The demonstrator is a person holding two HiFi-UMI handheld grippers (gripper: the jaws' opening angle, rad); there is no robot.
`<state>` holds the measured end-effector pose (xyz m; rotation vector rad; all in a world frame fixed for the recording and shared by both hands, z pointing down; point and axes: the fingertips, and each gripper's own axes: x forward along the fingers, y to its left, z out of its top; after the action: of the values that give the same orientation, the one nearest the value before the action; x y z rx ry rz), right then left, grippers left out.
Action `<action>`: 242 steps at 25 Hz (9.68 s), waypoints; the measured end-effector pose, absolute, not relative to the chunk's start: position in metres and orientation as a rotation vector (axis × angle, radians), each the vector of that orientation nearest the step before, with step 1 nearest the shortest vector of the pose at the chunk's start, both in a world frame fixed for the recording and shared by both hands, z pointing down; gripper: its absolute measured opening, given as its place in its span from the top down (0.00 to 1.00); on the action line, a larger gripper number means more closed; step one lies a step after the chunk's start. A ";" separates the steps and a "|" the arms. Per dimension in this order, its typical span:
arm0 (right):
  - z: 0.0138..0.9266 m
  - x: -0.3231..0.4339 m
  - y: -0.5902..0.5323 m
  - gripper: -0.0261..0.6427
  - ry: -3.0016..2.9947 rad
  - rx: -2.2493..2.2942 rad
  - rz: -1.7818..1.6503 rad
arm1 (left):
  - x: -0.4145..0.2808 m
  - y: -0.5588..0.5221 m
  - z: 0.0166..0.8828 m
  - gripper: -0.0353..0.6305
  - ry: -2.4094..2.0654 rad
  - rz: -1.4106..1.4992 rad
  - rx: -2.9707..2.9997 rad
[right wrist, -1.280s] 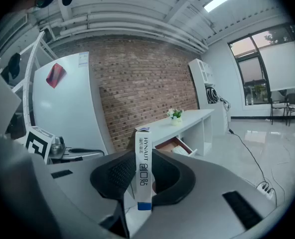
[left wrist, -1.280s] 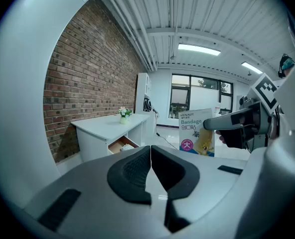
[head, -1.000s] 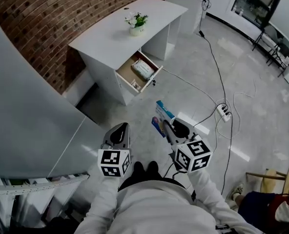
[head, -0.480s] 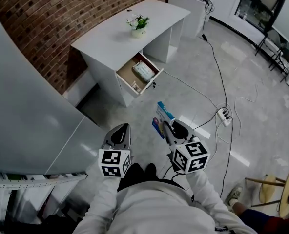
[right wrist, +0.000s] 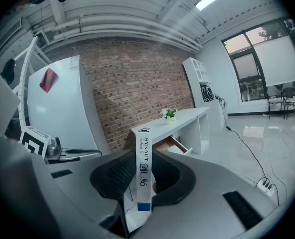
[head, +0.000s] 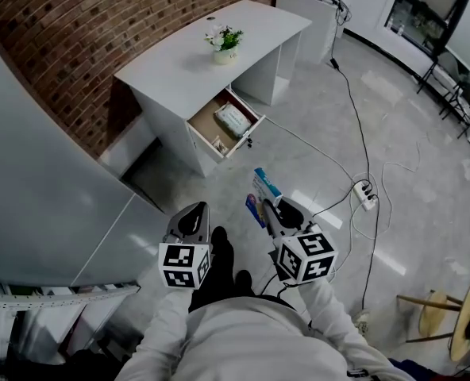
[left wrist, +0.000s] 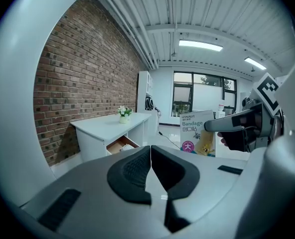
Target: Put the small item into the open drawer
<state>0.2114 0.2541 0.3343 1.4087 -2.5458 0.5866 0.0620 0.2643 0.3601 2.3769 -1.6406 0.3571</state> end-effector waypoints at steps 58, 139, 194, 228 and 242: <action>0.418 0.113 -0.077 0.79 -2.307 1.334 0.703 | -0.041 -0.074 0.429 0.92 -1.475 0.410 2.290; 0.712 0.034 -0.223 0.79 -1.932 0.527 0.368 | -0.079 -0.087 0.545 0.92 -1.809 0.312 1.624; 0.720 0.039 -0.222 0.71 -1.892 0.573 0.375 | -0.074 -0.085 0.555 0.92 -1.777 0.312 1.620; 0.549 0.064 -0.178 0.82 -2.196 0.875 0.515 | -0.056 -0.099 0.502 0.92 -1.696 0.336 1.844; 0.472 0.088 -0.144 0.86 -2.312 1.068 0.593 | -0.048 -0.096 0.476 0.92 -1.639 0.406 1.997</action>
<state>0.0879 -0.1440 0.4720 1.0679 -2.3119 0.5931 -0.0484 -0.0962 0.4756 1.9974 -1.6395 0.4063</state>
